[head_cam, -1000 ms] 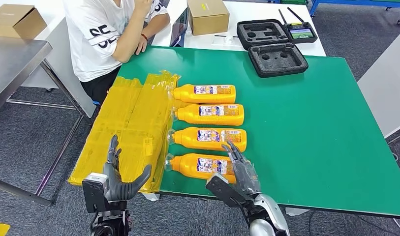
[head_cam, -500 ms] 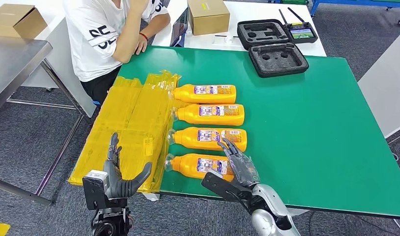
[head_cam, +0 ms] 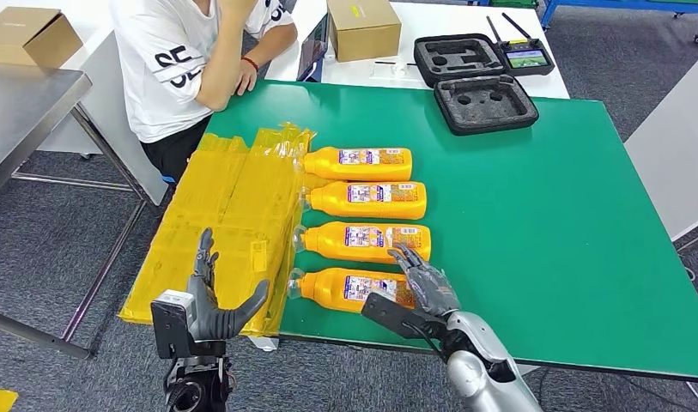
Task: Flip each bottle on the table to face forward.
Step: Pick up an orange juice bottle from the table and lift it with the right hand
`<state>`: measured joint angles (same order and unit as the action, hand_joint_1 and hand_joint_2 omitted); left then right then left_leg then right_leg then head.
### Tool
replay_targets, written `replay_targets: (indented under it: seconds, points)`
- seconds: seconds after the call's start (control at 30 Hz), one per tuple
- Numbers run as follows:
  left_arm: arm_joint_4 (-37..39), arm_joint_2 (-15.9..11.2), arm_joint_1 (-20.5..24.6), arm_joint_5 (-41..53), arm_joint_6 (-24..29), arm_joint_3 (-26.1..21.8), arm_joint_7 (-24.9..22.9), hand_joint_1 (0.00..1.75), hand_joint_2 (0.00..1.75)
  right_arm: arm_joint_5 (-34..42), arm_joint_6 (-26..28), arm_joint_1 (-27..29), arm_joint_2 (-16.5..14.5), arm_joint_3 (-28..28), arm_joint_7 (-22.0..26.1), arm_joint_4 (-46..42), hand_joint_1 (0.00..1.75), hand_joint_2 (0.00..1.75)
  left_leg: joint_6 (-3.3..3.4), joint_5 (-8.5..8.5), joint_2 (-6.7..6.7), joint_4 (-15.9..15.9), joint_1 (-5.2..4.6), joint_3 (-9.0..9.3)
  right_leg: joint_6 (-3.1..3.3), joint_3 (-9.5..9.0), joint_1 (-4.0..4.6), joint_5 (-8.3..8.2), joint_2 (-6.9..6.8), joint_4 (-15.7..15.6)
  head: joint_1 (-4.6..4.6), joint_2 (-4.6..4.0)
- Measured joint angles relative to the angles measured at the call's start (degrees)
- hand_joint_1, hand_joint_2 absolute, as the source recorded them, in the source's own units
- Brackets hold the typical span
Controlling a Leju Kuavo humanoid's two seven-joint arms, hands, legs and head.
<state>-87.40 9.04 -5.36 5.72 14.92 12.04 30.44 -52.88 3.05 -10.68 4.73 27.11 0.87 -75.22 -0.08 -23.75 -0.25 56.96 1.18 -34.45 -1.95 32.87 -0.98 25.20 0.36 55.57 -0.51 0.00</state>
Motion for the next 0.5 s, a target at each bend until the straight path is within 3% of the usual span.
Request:
replay_targets:
  seconds: [0.37, 0.5]
  points:
    - [2.1, -0.4, 1.2, -1.3, -0.5, 0.3, 0.3, 0.0, 1.75, 1.8, -0.5, -1.8, 2.2, 1.7, -0.4, 4.3, 0.02, 1.75, 0.01, -0.01, 0.0, 0.0, 0.0, 0.03, 0.0, -0.01, 0.0, 0.0, 0.01, 0.0, 0.0, 0.0]
    - [2.4, -0.5, 1.4, -1.6, -0.5, 0.4, 0.4, 0.0, 1.75, 2.4, -1.3, -2.0, 3.0, 2.2, -0.8, 4.8, 0.19, 1.75, 0.0, 0.0, 0.01, 0.0, 0.0, 0.05, -0.03, -0.03, 0.0, -0.03, 0.02, 0.0, 0.01, -0.01]
